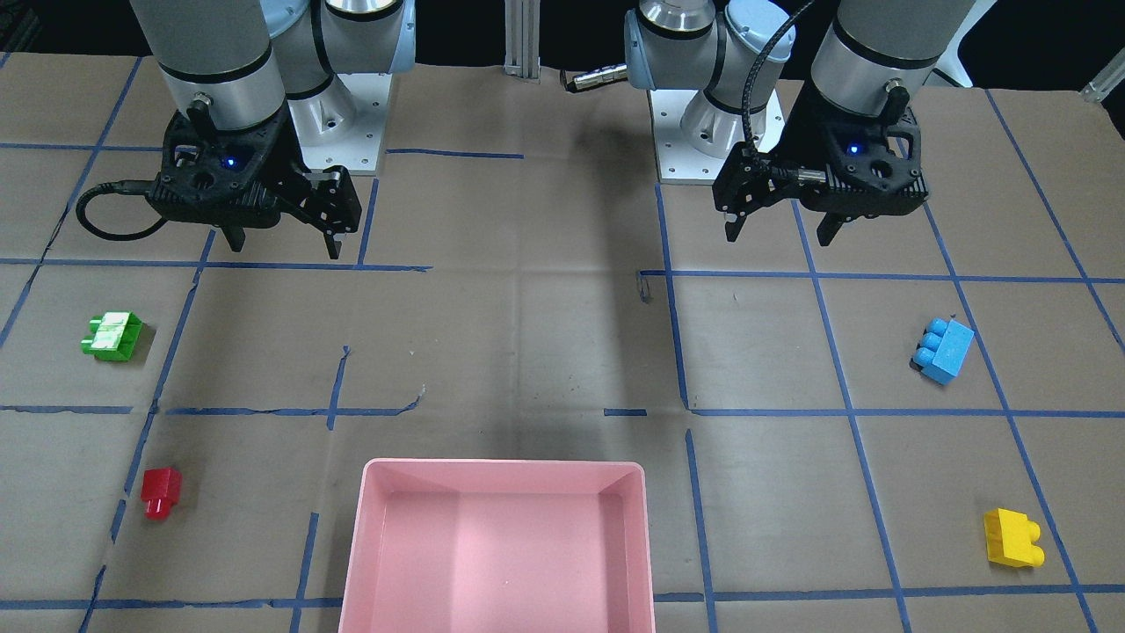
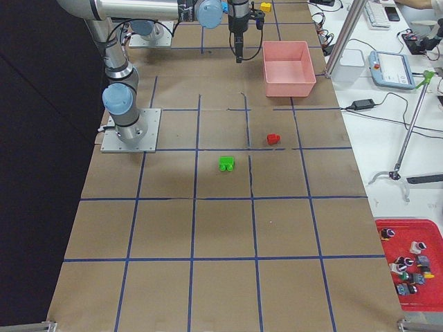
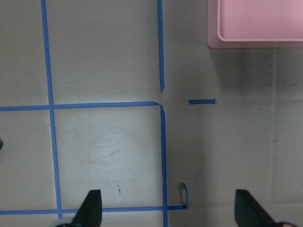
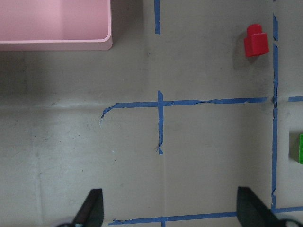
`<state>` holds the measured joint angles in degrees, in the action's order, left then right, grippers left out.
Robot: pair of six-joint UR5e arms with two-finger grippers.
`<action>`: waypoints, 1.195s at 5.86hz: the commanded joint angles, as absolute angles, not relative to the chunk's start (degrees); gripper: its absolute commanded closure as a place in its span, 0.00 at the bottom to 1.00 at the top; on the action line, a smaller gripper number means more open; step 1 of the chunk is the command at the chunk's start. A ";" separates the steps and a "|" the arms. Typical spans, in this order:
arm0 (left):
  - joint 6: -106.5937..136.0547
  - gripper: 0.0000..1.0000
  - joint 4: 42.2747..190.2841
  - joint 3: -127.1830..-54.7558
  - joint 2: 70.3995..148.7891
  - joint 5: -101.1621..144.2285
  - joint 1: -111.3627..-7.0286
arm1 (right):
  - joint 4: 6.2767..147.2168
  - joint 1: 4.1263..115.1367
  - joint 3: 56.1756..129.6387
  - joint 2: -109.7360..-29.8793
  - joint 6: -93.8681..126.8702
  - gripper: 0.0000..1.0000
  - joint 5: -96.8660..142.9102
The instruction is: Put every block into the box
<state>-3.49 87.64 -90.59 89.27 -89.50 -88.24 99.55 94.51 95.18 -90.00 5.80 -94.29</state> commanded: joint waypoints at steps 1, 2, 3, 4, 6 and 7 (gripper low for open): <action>-3.52 0.01 87.63 -90.70 89.38 -89.47 -88.24 | 99.58 94.48 95.10 -90.00 5.80 0.00 -94.39; -3.43 0.01 87.54 -90.62 89.38 -89.30 -88.07 | 99.58 94.40 95.10 -90.00 5.80 0.00 -94.39; -3.43 0.01 87.19 -90.88 89.73 -89.21 -88.15 | 99.58 94.31 95.10 -90.00 5.80 0.00 -94.48; -3.43 0.01 87.19 -91.14 89.74 -89.47 -88.15 | 99.58 94.39 95.10 -90.00 5.80 0.00 -94.48; -8.13 0.01 87.01 -92.19 88.69 -89.82 -87.28 | 99.41 94.57 95.18 -90.00 5.89 0.00 -94.40; -18.88 0.02 87.36 -92.63 88.07 -90.09 -83.10 | 99.23 94.48 95.19 -90.00 5.89 0.00 -94.39</action>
<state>-10.81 87.18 -92.15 88.64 -89.86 -86.03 99.38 94.53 95.16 -90.00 5.87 -94.41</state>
